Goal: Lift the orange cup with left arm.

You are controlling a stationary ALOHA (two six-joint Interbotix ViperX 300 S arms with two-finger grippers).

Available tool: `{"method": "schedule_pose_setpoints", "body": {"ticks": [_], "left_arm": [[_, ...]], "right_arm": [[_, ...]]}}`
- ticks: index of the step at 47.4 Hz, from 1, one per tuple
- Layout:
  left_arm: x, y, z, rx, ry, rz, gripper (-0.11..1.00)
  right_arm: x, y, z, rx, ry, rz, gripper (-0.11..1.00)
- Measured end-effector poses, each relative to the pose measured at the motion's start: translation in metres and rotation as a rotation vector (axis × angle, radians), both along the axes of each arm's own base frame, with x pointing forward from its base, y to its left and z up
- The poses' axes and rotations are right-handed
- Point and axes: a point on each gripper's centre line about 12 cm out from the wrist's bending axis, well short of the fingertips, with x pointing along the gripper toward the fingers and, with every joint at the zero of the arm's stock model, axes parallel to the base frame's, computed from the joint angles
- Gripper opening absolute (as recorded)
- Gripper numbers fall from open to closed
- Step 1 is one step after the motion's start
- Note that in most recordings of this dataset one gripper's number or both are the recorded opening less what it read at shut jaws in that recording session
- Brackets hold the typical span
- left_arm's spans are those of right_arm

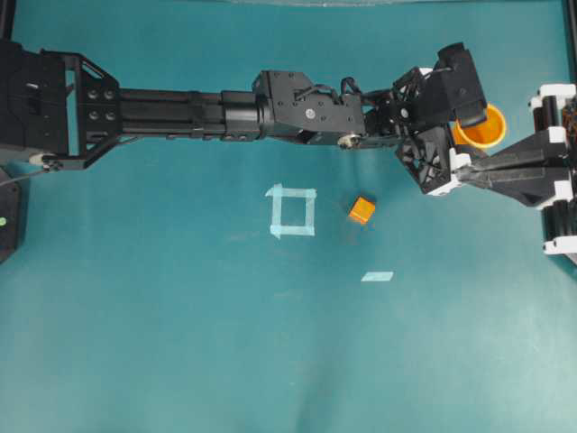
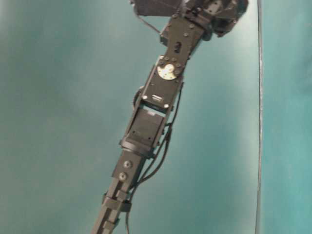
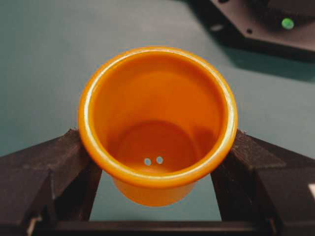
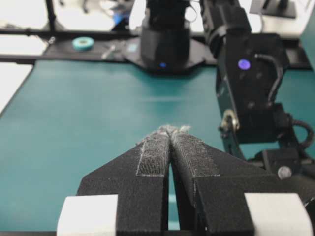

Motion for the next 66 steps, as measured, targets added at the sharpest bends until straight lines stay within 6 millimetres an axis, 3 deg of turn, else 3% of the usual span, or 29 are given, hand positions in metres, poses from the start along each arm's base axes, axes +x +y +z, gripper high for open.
{"method": "schedule_pose_setpoints", "body": {"ticks": [25, 66], "left_arm": [[-0.005, 0.008, 0.04, 0.008, -0.044, 0.013, 0.63], [-0.007, 0.011, 0.04, 0.005, -0.024, 0.018, 0.63]], "right_arm": [[0.0, 0.0, 0.0, 0.0, -0.002, 0.002, 0.0], [0.0, 0.0, 0.0, 0.0, -0.002, 0.002, 0.0]]}}
